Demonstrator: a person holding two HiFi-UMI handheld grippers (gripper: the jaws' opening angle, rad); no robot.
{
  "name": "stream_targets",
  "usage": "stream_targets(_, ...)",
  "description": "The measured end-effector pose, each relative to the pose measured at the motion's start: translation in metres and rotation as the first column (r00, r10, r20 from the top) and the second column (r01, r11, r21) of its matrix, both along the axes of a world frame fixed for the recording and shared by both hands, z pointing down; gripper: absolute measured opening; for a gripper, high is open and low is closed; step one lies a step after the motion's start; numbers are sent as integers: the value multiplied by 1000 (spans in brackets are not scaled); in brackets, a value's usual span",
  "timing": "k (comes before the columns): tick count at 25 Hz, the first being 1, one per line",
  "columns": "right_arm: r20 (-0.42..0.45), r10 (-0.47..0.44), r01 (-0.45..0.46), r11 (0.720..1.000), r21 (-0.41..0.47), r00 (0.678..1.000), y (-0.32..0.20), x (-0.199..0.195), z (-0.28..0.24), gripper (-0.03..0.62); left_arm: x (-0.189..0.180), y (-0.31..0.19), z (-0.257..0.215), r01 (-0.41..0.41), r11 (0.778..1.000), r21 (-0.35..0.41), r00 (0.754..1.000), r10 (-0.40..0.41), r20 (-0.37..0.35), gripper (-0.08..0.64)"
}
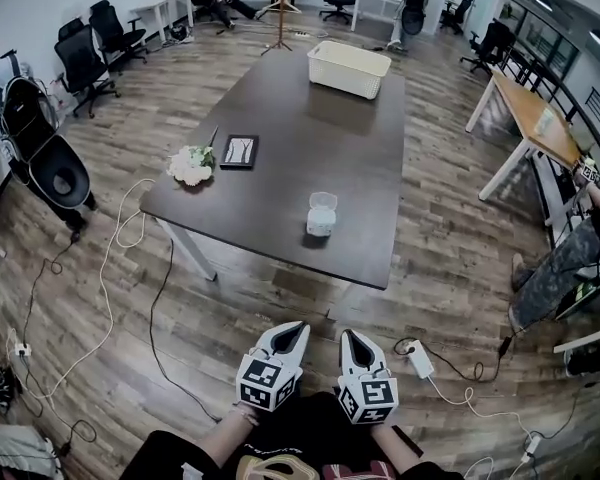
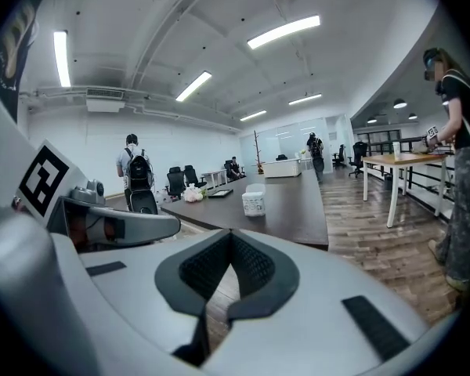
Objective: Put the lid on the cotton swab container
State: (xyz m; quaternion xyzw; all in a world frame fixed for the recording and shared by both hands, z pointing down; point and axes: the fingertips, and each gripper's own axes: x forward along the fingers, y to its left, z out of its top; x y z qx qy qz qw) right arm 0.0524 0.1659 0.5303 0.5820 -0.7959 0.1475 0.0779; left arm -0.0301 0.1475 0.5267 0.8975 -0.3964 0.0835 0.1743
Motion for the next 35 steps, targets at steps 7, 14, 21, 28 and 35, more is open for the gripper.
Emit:
stream_targets(7, 12, 64, -64, 998, -13, 998, -38, -15, 1, 8, -16, -41, -1, -71, 997, 4, 997, 71, 15, 8)
stream_targets(14, 24, 96, -96, 995, -14, 995, -57, -28, -1, 8, -38, -74, 1, -22, 999, -50, 1000, 22, -11, 8)
stream_targets(21, 63, 174, -172, 985, -29, 983, -74, -11, -1, 8, -44, -89, 4, -18, 998, -61, 1000, 18, -2, 8)
stream_targets(28, 72, 143, -140, 989, -37, 987, -111, -6, -3, 8, -48, -120, 8, 31, 997, -72, 999, -30, 10, 8)
stream_targets(35, 71, 97, -96, 995, -20, 993, -160, 12, -10, 8, -34, -159, 7, 67, 995, -74, 998, -66, 13, 8)
